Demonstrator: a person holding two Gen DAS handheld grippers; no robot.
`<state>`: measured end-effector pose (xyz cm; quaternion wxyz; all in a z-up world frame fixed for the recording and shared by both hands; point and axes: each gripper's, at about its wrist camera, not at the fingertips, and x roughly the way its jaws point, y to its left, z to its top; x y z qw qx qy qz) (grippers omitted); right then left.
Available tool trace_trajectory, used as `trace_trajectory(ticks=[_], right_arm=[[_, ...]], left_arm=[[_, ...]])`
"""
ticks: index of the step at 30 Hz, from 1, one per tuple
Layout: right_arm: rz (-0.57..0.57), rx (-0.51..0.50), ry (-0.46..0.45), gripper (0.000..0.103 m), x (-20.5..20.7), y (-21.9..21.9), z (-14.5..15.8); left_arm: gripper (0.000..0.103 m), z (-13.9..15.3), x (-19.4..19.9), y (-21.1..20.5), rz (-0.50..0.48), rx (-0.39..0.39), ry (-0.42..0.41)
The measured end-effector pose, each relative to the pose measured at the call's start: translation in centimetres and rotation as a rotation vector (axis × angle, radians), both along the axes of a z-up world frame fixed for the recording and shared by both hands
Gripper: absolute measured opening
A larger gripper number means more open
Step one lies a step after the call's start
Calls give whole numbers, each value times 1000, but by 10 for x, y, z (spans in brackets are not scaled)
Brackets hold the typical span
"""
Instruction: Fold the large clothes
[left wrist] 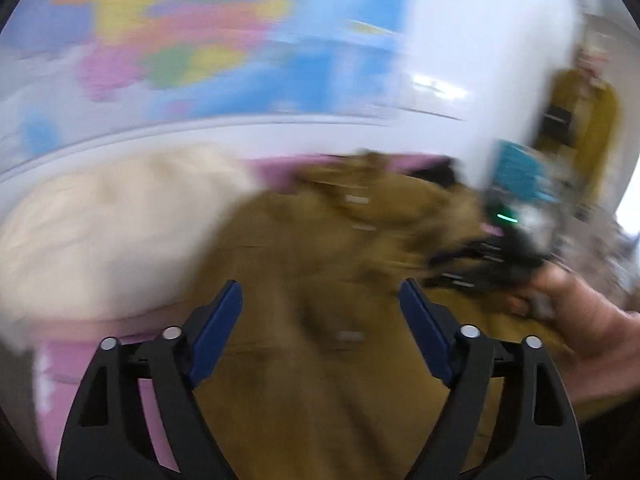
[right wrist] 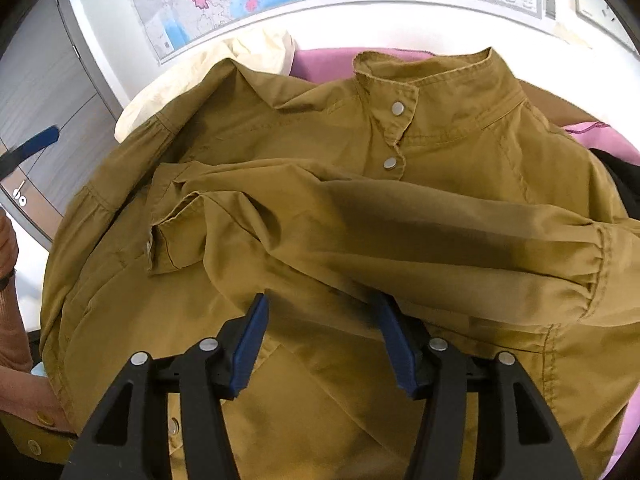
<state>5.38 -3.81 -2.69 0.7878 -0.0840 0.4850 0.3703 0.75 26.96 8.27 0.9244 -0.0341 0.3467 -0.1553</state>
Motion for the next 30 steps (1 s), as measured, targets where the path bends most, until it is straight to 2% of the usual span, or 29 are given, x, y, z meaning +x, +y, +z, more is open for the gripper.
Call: trace_trajectory(ticks=[2, 4, 8, 10, 12, 13, 14, 15, 16, 17, 20, 22, 24, 25, 26, 27, 29, 30], right_arm=[[14, 6, -11, 60, -4, 0, 1], [42, -5, -44, 66, -12, 6, 3], [97, -80, -123, 67, -24, 22, -1], [111, -144, -187, 56, -29, 31, -6], [112, -181, -199, 17, -28, 33, -9], [118, -181, -199, 10, -28, 33, -9], [119, -166, -214, 8, -29, 30, -4], [131, -137, -208, 7, -31, 26, 2], [138, -106, -207, 7, -34, 20, 10], [152, -88, -213, 7, -39, 16, 17], [234, -75, -208, 5, -58, 11, 25], [253, -156, -171, 5, -60, 16, 6], [256, -192, -136, 13, -55, 18, -6], [252, -188, -97, 23, -52, 15, -10], [231, -145, -51, 29, -44, 7, -5], [213, -84, -33, 30, -39, -3, 5], [164, -10, -75, 35, -27, -25, 29], [92, 16, -110, 36, -15, -41, 43]], left_arm=[[84, -18, 16, -27, -32, 53, 62], [83, -43, 38, -43, -39, 80, 158], [81, -94, 90, -37, 75, 134, 341], [80, -107, 102, -25, 84, 77, 381], [77, -112, 110, -20, 95, 55, 388], [67, -113, 112, -18, 100, 45, 385], [60, -112, 116, -16, 103, 36, 380], [47, -111, 120, -13, 115, 35, 372], [39, -109, 123, -13, 118, 24, 371], [36, -107, 125, -11, 115, 11, 370], [37, -104, 130, -14, 93, 4, 372], [57, -108, 137, -22, 84, 24, 378], [64, -109, 138, -22, 75, 14, 384], [66, -111, 139, -21, 70, 5, 390], [67, -113, 142, -24, 74, 3, 394], [68, -113, 141, -21, 75, -5, 397], [67, -114, 142, -22, 73, -3, 398], [64, -115, 143, -22, 75, 5, 398]])
